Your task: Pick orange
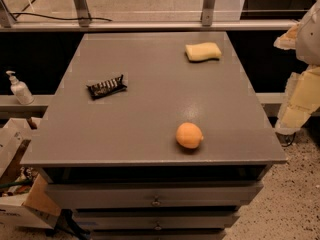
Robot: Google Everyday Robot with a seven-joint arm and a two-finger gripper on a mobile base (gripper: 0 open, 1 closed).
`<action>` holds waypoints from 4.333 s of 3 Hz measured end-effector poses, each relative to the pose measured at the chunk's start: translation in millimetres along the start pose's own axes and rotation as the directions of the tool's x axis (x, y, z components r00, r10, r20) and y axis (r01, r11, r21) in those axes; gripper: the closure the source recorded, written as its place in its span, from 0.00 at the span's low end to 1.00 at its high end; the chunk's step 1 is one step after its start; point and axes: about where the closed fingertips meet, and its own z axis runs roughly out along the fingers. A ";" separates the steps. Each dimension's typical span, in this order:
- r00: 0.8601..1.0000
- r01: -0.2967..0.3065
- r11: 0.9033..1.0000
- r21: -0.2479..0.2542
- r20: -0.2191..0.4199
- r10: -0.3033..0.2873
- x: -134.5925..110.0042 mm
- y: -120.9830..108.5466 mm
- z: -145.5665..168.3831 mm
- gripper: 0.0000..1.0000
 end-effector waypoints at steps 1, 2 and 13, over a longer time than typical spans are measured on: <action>1.000 0.001 1.000 -0.007 0.012 0.000 -1.8 1.9 3.2 0.00; 0.994 0.010 0.998 -0.067 0.110 -0.003 -16.9 18.6 29.6 0.00; 0.849 0.113 0.990 -0.086 0.525 -0.051 -109.6 50.4 168.6 0.41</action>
Offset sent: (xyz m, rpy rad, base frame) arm -0.0297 0.0932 -0.0931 0.4212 0.1443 0.1650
